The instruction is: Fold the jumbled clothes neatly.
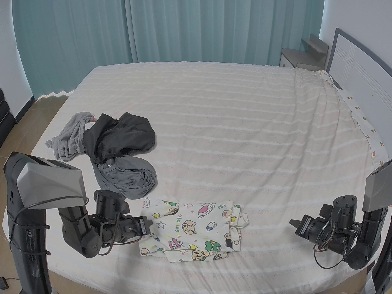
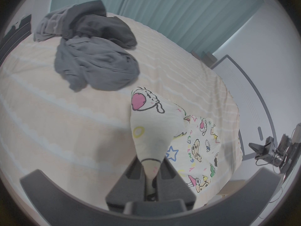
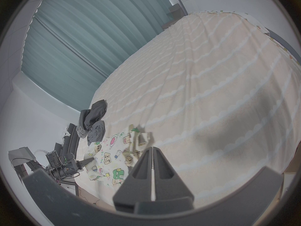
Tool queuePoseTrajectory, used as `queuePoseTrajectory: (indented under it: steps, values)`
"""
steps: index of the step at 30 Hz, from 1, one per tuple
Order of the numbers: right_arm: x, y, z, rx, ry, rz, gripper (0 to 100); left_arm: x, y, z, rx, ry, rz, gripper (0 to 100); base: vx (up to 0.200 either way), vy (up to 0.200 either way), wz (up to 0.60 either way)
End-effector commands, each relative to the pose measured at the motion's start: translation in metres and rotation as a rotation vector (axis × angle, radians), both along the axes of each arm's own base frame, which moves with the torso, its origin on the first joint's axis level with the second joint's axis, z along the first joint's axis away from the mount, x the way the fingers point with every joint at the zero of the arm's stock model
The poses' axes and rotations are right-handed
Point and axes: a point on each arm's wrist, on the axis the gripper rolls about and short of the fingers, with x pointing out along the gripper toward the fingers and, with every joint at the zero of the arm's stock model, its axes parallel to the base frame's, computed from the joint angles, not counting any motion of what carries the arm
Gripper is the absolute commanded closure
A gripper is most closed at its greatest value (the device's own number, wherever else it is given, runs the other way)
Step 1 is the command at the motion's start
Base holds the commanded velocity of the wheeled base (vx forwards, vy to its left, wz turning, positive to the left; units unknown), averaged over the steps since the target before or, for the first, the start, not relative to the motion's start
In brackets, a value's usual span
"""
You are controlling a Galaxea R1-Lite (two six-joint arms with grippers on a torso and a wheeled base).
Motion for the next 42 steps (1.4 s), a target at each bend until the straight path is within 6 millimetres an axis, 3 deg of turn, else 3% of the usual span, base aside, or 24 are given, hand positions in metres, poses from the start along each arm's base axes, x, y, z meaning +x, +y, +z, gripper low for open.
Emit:
queuePoseTrajectory:
  steps: [1, 11, 14, 15, 22, 26, 42]
  values:
    - [-0.003, -0.001, -0.001, -0.002, 0.008, -0.003, 100, -0.013, 0.040, 0.001, -0.026, 0.023, 0.082, 100, 0.000, 0.000, 0.00]
    - [-0.003, -0.001, -0.001, -0.002, 0.008, -0.003, 100, -0.020, 0.123, -0.010, -0.084, 0.002, 0.302, 100, 0.000, 0.000, 0.00]
    - [-0.003, -0.001, -0.001, -0.002, 0.008, -0.001, 100, -0.021, 0.131, -0.012, -0.089, -0.001, 0.324, 100, 0.000, 0.000, 0.00]
    - [-0.003, -0.001, 0.000, -0.003, 0.007, -0.004, 100, -0.022, 0.151, -0.016, -0.096, -0.014, 0.384, 100, 0.000, 0.000, 0.00]
    - [-0.003, -0.002, -0.001, -0.015, 0.004, -0.025, 100, -0.030, 0.193, -0.023, -0.092, -0.035, 0.533, 100, 0.000, 0.000, 0.00]
    - [-0.003, -0.002, 0.000, -0.015, 0.002, -0.026, 100, -0.033, 0.206, -0.026, -0.089, -0.053, 0.580, 100, 0.000, 0.000, 0.00]
    - [-0.003, -0.002, 0.000, -0.015, 0.001, -0.028, 100, -0.033, 0.210, -0.030, -0.088, -0.066, 0.604, 100, 0.000, 0.000, 0.00]
